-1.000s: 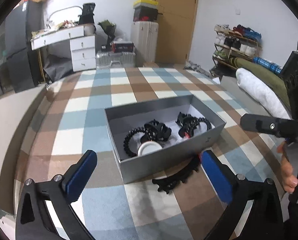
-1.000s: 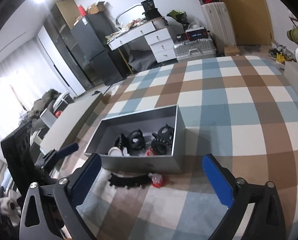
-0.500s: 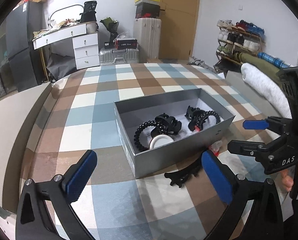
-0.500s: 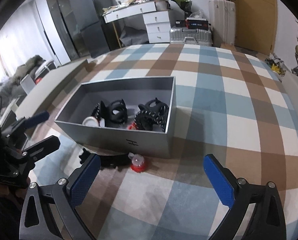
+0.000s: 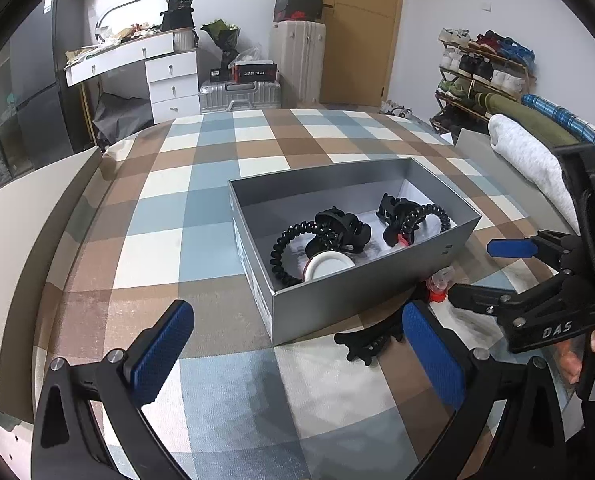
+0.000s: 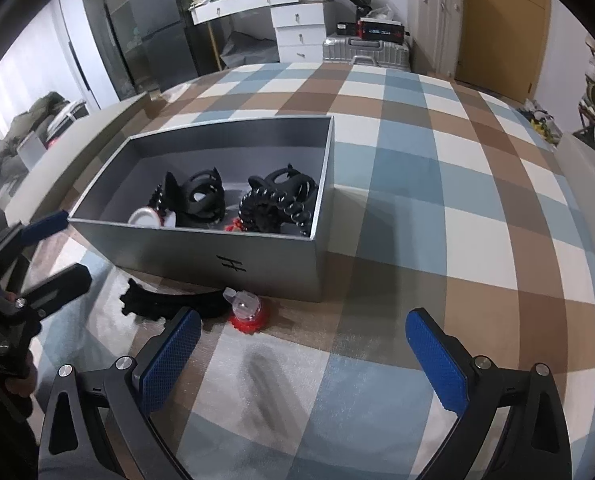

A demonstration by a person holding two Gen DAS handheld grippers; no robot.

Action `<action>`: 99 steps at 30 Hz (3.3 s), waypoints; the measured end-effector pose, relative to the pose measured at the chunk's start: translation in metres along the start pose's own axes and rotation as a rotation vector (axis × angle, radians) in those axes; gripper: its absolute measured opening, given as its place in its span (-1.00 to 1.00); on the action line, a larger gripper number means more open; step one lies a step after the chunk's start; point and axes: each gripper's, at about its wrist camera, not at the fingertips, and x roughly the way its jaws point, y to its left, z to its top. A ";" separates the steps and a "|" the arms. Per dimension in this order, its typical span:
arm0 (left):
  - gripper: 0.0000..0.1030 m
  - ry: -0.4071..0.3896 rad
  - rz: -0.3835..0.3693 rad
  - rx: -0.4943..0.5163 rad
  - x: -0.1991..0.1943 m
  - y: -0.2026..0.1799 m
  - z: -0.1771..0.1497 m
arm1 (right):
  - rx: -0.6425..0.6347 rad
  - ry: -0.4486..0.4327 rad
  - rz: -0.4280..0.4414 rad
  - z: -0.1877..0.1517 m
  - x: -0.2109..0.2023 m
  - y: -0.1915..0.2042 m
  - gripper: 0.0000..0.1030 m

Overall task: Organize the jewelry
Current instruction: 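Withdraw both grippers from the box toward the remaining pile, then lower the right gripper onto the red-capped clear item and close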

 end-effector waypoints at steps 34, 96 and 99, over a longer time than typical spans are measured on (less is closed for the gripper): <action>0.98 0.071 -0.030 0.103 0.006 -0.022 -0.008 | -0.005 0.019 -0.126 -0.001 0.021 0.004 1.00; 0.97 0.116 -0.097 0.137 0.018 -0.032 -0.016 | -0.148 -0.076 0.050 0.000 -0.017 0.032 -0.65; 0.96 0.112 -0.102 0.115 0.019 -0.031 -0.015 | -0.139 -0.079 0.054 0.001 -0.017 0.030 -0.64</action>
